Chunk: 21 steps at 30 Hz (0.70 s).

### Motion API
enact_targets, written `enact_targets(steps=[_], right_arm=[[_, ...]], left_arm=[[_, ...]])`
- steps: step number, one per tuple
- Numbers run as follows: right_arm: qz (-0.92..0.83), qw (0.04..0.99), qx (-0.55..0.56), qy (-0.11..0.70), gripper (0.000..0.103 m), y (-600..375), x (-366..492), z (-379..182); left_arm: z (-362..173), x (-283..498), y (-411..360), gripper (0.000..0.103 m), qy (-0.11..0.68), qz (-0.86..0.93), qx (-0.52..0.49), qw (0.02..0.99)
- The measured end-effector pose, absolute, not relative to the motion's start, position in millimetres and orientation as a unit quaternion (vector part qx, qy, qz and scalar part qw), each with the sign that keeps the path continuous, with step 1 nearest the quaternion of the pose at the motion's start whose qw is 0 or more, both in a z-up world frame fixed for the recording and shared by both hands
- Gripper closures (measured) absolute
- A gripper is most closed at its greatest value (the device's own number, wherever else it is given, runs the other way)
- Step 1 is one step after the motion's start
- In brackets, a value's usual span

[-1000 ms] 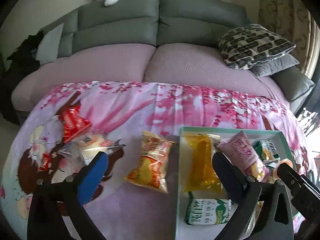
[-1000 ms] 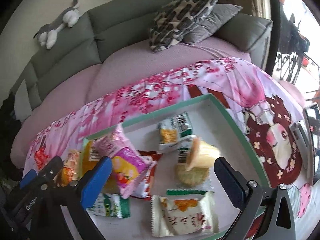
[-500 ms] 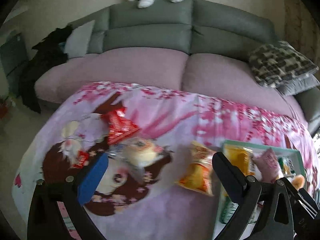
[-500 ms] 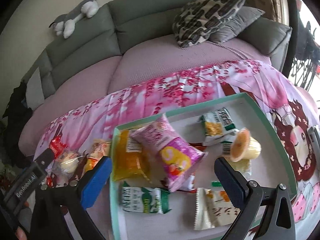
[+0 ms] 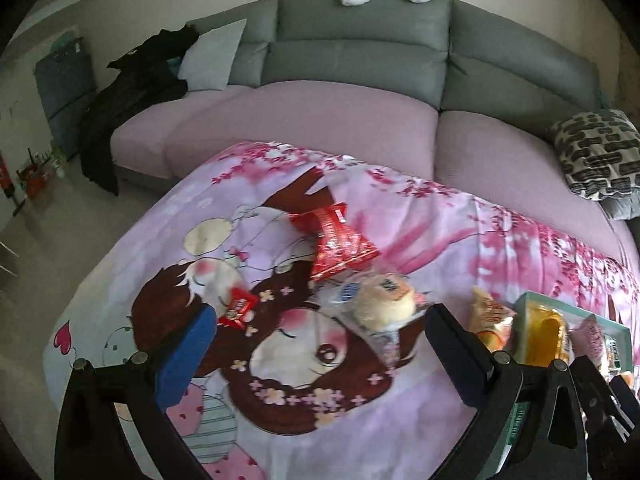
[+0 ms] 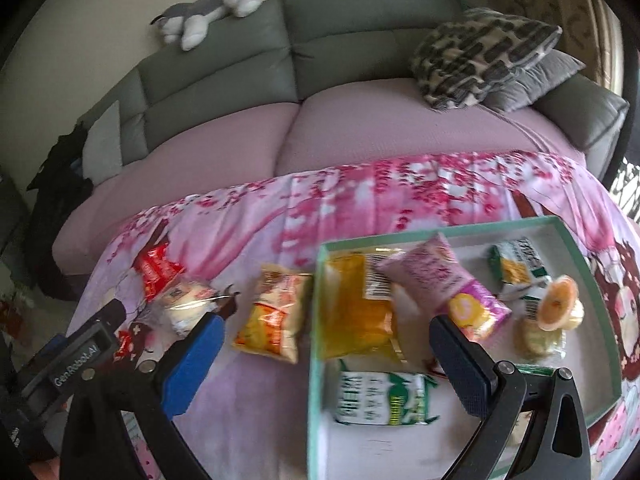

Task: Organize snacks
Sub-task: 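Withdraw both open tools from the tray back toward the remaining snacks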

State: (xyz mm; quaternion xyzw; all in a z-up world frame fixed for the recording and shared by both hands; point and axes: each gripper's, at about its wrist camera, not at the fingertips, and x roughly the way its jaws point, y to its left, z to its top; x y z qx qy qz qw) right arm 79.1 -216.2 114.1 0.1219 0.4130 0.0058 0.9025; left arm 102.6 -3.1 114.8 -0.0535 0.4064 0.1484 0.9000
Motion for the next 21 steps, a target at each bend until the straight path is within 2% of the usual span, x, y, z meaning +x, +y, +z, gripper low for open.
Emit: enact_targets(steps=[21], right_arm=[[0.054,0.904,0.084,0.416,0.0,-156,100,91]], left_arm=[[94,94,77,0.0,0.406,0.174,-0.122,0.889]])
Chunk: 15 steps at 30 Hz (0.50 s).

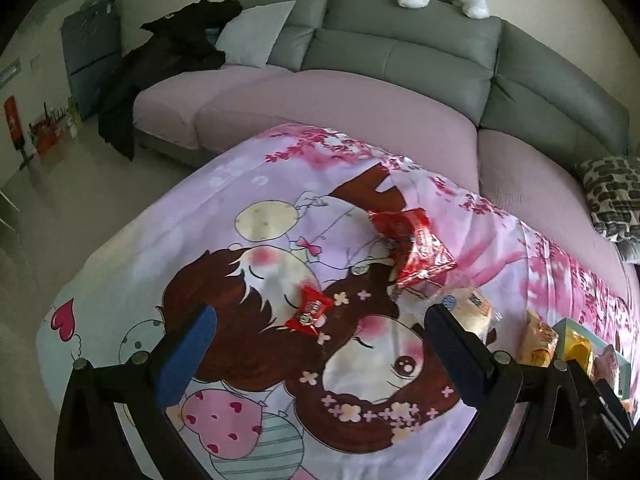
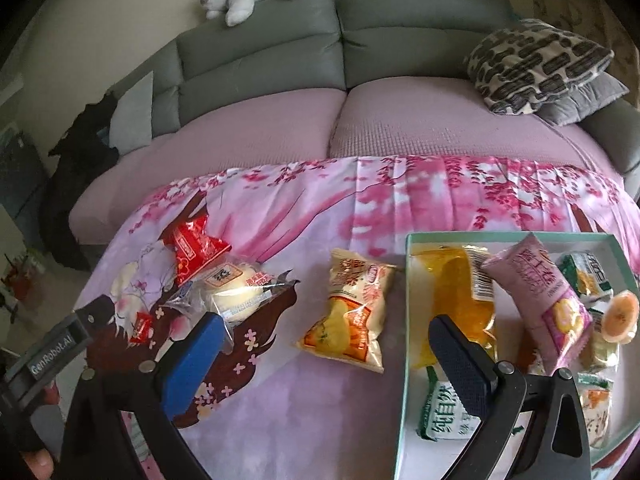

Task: Organize snacks
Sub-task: 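Withdraw both open tools from the tray back toward the remaining snacks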

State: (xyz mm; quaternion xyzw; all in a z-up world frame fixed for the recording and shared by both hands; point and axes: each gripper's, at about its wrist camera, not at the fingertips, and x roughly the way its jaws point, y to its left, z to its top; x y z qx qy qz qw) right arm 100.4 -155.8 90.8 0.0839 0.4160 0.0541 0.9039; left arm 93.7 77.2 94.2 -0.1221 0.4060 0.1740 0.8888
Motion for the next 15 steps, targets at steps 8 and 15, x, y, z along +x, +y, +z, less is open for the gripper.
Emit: enact_targets(steps=[8,15], right_arm=[[0.055,0.898,0.088,0.427,0.0,-158,114,74],[0.047,0.898,0.097,0.427,0.001,-167,119,70]], left_arm=[[75,113,74,0.0,0.404,0.143,-0.146,0.892],[69,130,62,0.0,0.409,0.111,-0.145,0.894]])
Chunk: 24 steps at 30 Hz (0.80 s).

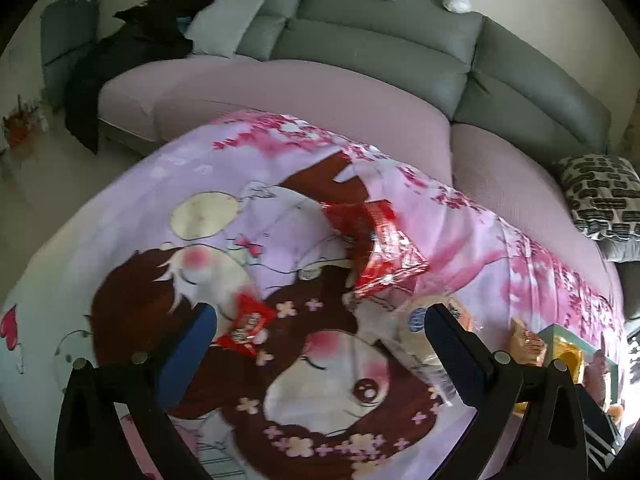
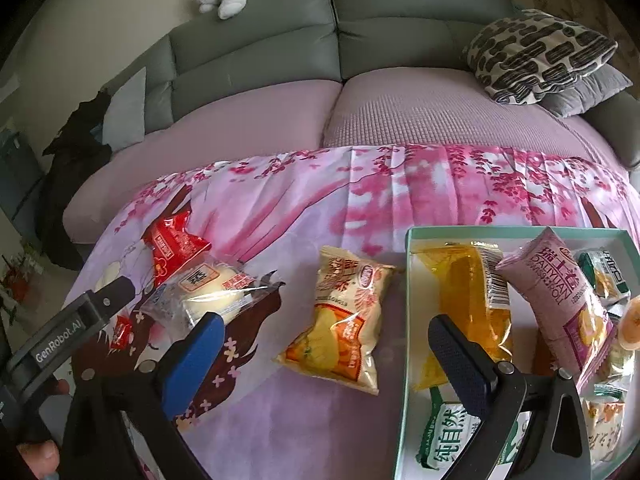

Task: Organize snacks
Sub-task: 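Withdraw both open tools from the tray back toward the remaining snacks, then grasp the yellow-orange bread bag with the right tool while the left tool grasps the clear-wrapped bun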

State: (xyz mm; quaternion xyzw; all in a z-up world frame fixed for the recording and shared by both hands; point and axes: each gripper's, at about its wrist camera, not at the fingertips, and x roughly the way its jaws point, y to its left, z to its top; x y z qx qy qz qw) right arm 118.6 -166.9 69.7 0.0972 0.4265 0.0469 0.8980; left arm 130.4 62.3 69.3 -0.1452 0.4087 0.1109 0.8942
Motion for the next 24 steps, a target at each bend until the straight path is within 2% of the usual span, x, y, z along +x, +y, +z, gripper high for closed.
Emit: enact_targets(steps=[10,14,19,21,24], right_arm=[[0.023,0.906,0.133,0.401,0.023,-192,121,77],[0.014,0.907,0.147,0.393,0.024,-202,123,80],[0.011,0.905,0.152,0.397,0.032,-203,133,80],[0.017,0.904,0.151,0.4,0.034,-200,134,78],[0.023,0.9,0.149,0.409,0.034,-196,136,73]], left_arm=[[63,149,42,0.0,0.42,0.032,-0.175,0.89],[55,159,31,0.0,0.432,0.008,-0.18,0.884],[46,166,26,0.001,0.442,-0.006,-0.182,0.878],[41,168,25,0.014,0.448,-0.013,-0.188,0.874],[35,170,25,0.018,0.456,-0.018,-0.193,0.869]])
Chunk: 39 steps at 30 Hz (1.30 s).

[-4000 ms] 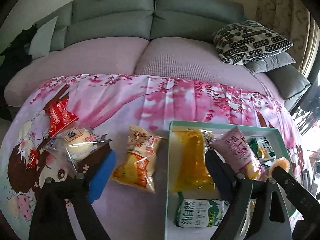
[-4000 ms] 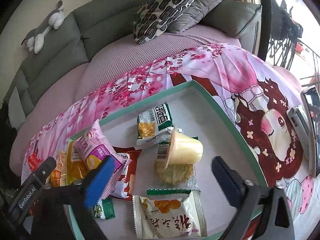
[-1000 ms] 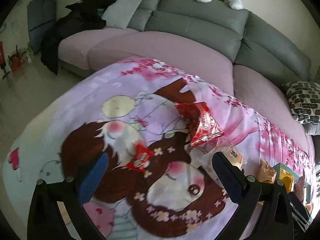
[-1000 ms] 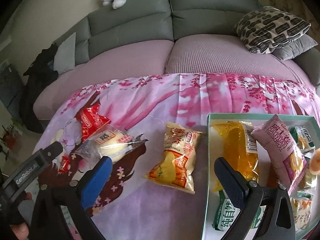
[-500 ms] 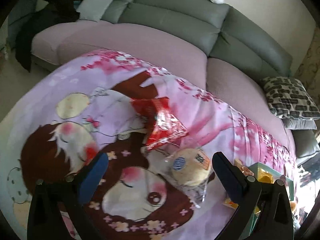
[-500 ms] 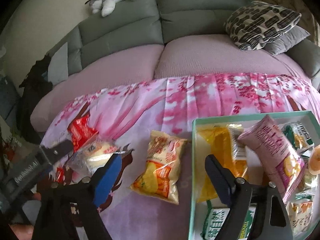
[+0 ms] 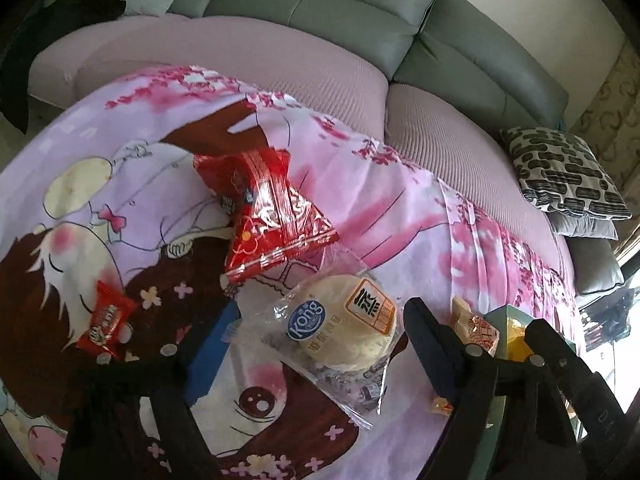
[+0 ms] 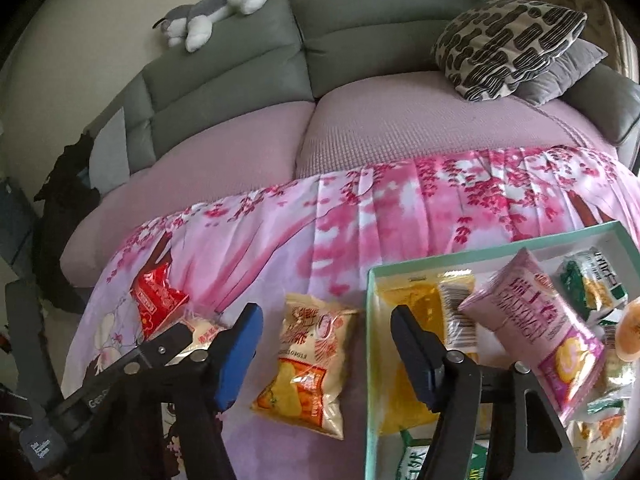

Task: Organize snacks
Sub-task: 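Grasp the yellow-orange bread bag with the right tool while the left tool grasps the clear-wrapped bun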

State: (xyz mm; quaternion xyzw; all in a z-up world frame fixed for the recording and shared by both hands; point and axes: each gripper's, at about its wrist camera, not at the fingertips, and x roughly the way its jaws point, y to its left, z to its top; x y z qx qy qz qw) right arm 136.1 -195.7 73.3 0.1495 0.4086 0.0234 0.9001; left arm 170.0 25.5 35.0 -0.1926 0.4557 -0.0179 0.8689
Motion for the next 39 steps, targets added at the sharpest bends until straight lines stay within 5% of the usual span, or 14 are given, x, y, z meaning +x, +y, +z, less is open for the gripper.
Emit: enact_targets(steps=[9,24,39], right_arm=[[0.04,0.895,0.142,0.421,0.034,-183,135,67],[0.068,0.883,0.11,0.451,0.034,-159,139,51],[0.062,0.879,0.098,0.462,0.035,-155,143,37]], left_arm=[[25,167,31,0.04,0.469,-0.046,-0.243,0.848],[25,129,85,0.041,0.464,0.031,-0.31,0.829],[21,147,51,0.041,0.492,-0.01,-0.253,0.833]])
